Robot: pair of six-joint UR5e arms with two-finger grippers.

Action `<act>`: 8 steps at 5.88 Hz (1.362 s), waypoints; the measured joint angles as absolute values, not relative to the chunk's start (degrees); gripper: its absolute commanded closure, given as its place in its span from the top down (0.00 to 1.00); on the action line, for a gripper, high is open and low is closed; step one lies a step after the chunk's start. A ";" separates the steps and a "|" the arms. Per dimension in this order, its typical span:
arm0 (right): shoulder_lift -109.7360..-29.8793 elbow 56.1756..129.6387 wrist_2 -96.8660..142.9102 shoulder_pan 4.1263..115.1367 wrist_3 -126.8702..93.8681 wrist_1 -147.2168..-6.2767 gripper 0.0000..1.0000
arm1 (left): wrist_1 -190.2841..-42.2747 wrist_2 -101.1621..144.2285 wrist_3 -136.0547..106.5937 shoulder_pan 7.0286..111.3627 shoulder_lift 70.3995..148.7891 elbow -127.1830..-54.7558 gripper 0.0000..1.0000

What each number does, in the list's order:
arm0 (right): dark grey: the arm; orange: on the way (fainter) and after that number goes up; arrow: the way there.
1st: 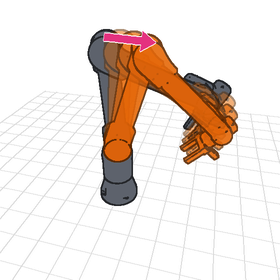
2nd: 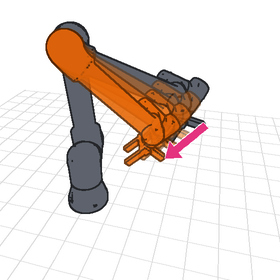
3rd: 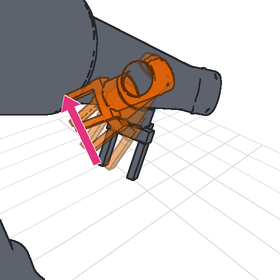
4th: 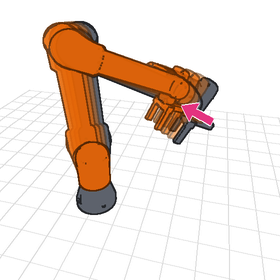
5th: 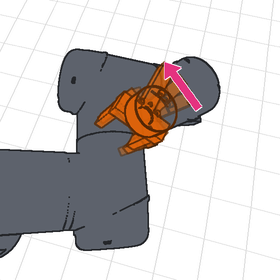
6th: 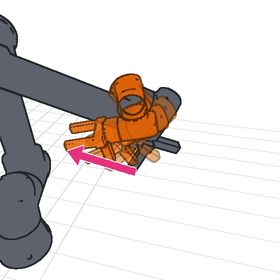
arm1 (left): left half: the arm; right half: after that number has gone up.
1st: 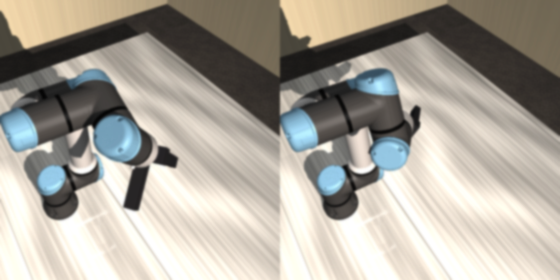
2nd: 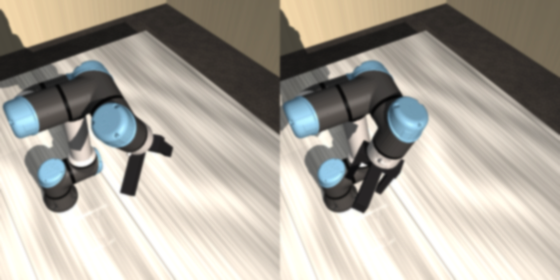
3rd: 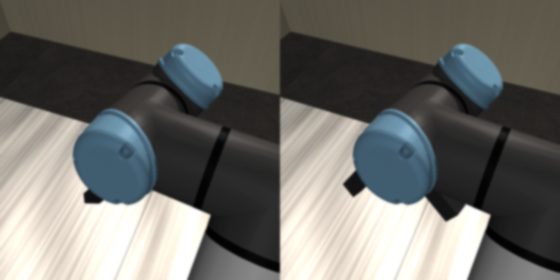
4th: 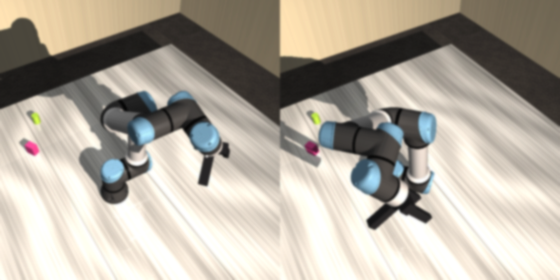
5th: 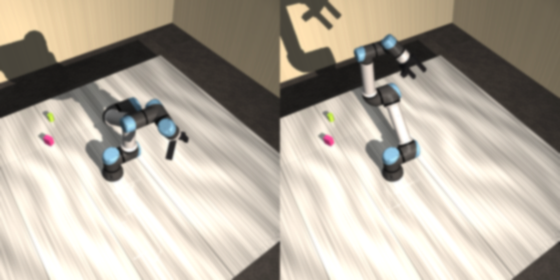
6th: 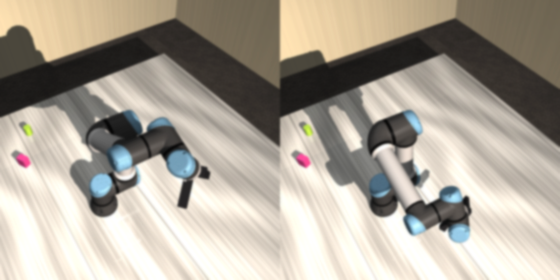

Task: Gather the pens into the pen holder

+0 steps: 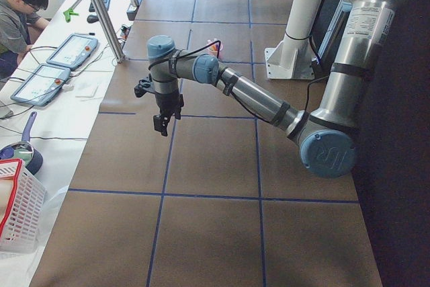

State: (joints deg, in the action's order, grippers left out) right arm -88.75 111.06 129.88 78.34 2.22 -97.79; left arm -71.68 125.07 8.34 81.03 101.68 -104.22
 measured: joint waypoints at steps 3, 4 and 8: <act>-97.82 101.87 131.44 91.32 20.61 -97.27 1.00 | -84.51 130.23 17.39 91.60 93.37 -91.26 1.00; -99.08 98.70 131.45 92.45 21.46 -95.31 1.00 | -87.23 130.67 17.34 92.14 90.51 -89.82 1.00; -100.78 92.54 131.63 93.16 21.13 -88.31 1.00 | -88.43 130.65 16.31 92.35 87.65 -94.52 1.00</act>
State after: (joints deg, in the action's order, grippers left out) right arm -100.78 92.54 131.63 93.16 21.13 -88.31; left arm -88.43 130.65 16.31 92.35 87.65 -94.52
